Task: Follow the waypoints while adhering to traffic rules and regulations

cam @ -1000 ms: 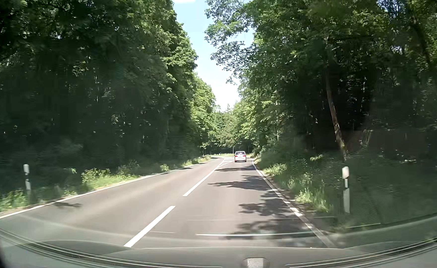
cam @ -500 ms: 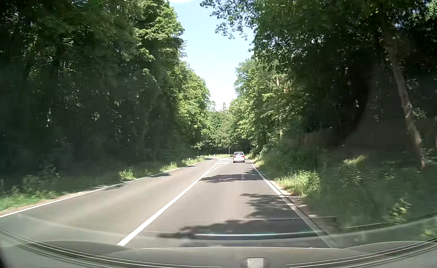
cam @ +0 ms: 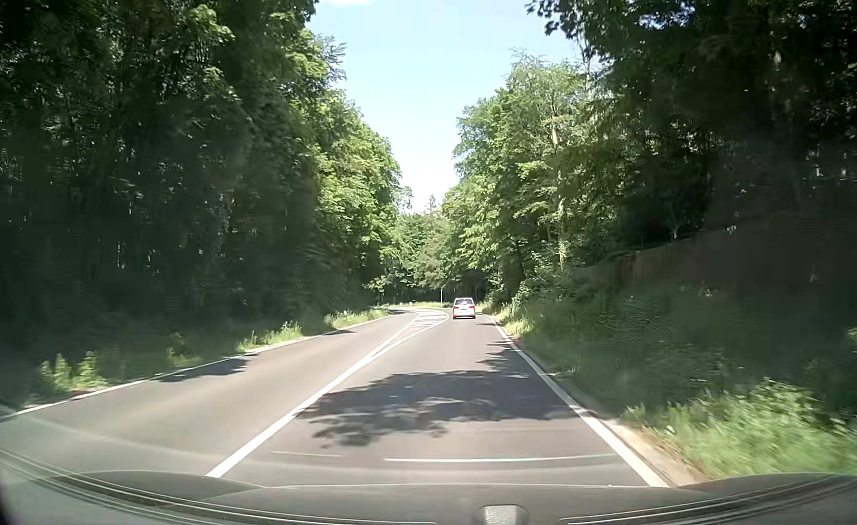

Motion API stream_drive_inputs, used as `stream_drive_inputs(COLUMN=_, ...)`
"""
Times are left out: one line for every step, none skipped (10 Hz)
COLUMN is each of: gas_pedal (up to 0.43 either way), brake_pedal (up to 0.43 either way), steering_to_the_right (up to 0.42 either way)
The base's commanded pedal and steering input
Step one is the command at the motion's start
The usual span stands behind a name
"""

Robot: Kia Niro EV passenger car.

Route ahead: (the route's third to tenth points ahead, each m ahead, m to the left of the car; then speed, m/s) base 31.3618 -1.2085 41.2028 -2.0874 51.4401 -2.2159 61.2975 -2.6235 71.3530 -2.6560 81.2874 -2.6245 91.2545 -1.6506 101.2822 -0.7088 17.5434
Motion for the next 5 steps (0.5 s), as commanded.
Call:
stream_drive_inputs(gas_pedal=0.157, brake_pedal=0.030, steering_to_the_right=0.008)
stream_drive_inputs(gas_pedal=0.157, brake_pedal=0.030, steering_to_the_right=0.008)
stream_drive_inputs(gas_pedal=0.157, brake_pedal=0.030, steering_to_the_right=0.007)
stream_drive_inputs(gas_pedal=0.157, brake_pedal=0.030, steering_to_the_right=0.006)
stream_drive_inputs(gas_pedal=0.157, brake_pedal=0.030, steering_to_the_right=0.006)
